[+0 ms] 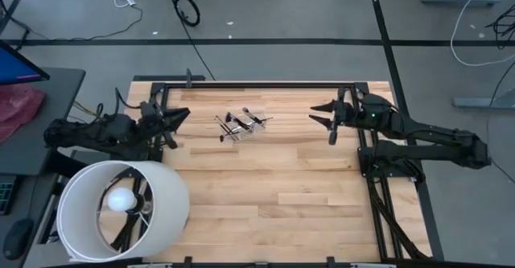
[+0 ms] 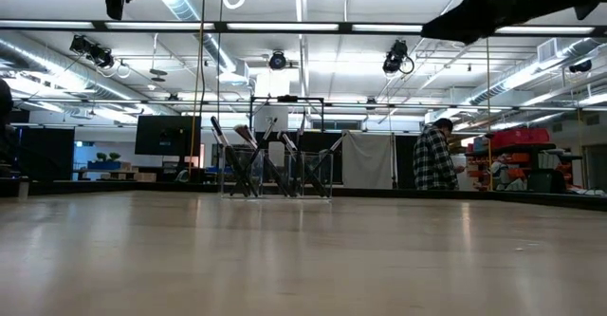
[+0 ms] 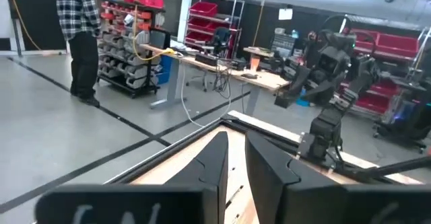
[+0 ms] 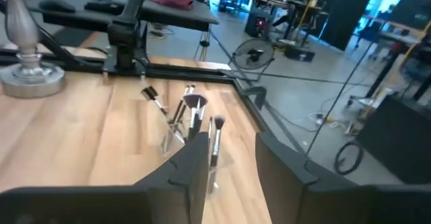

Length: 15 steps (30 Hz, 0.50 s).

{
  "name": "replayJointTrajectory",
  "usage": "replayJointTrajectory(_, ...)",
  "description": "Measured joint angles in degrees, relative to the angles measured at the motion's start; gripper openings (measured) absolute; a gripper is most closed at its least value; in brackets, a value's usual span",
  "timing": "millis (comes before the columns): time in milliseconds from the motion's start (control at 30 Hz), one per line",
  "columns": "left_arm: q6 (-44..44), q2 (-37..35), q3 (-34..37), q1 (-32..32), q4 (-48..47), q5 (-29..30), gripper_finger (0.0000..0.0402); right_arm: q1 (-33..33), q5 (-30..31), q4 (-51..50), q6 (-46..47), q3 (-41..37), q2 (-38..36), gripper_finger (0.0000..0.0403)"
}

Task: Put items in baskets/containers
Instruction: Return to Home Position

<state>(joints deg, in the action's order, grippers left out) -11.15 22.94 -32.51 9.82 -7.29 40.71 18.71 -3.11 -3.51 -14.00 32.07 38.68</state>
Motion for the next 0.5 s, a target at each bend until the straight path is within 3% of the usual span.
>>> replayJointTrajectory(267,2.0,-12.3,0.2,0.0,-6.9,-3.3,0.0053,1.6,-5.2,-4.7,4.5,-0.5,-8.1,0.0125)
replayJointTrajectory(500,4.6,-22.2,8.7,0.0,-6.3,-7.4,0.0053,1.7,-8.2,-6.1,9.6,-5.3,-18.4,0.0125)
